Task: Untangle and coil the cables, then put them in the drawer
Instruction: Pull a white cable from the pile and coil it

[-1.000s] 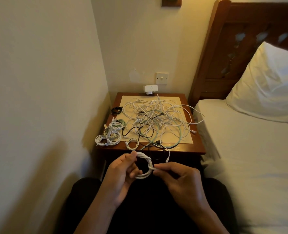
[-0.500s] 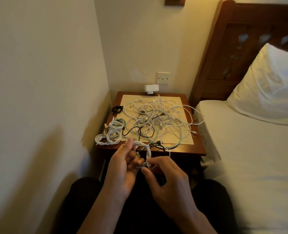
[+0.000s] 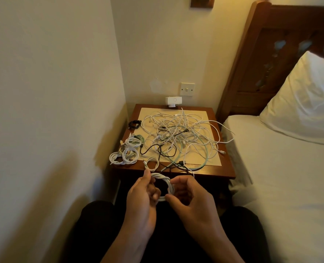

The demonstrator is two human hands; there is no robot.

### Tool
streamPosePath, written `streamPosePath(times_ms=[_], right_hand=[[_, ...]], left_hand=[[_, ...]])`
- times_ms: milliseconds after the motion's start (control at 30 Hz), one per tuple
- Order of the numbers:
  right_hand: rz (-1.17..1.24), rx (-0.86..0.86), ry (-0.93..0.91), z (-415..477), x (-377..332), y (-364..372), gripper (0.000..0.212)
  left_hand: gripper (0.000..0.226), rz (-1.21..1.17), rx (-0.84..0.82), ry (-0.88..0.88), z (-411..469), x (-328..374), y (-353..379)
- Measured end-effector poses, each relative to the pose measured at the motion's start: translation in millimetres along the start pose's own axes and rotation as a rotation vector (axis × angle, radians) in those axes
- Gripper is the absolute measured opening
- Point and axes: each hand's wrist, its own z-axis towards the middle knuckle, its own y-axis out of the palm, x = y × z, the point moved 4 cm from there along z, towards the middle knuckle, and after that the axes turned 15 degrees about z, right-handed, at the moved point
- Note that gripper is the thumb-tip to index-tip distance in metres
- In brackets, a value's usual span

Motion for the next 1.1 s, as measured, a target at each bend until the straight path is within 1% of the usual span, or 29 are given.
streamPosePath(times_ms=[67,100,233,300,367,433,467,533,667,800,933,1100], right_hand=[[-0.043,-0.001,-0.033,0,1,0,0.039],[-0.03,-0.001,-0.015,2,2,-2,0.038],[0.135,-0.033,0.184,20,12,-18,0.029],[0.245,-0.006,0.234,25,17,-23,0.025],[0.297,0.007,0.263,27,22,-25,0.023],[0.295,0.007,0.274,28,27,-27,0.023],[0.274,0.005,0.272,29,28,-29,0.023],[0.213,0.001,0.252,30,30,-31,0.024],[0.076,0.005,0.179,30,30,-33,0.028],[-0.015,0.006,0.101,31,27,-36,0.031],[-0.039,0.008,0.053,34,26,-34,0.033],[-0.002,0.005,-0.016,48,23,-30,0.029]], left_hand=[[0.027,0.007,-0.005,-0.019,2,-3,-1],[0.026,0.023,-0.033,-0.023,2,-3,-1],[0.03,0.055,-0.218,-0.063,-1,2,-7],[0.031,0.095,-0.268,-0.079,-1,5,-14],[0.028,0.263,-0.288,-0.051,2,8,-22],[0.023,0.568,-0.279,0.042,6,10,-29],[0.021,0.698,-0.265,0.096,8,12,-31],[0.018,0.816,-0.248,0.166,11,14,-34],[0.018,0.899,-0.284,0.201,15,13,-31],[0.015,0.954,-0.372,0.218,17,11,-24],[0.011,1.01,-0.28,0.347,24,19,-22],[0.02,1.025,-0.18,0.483,42,38,-17]])
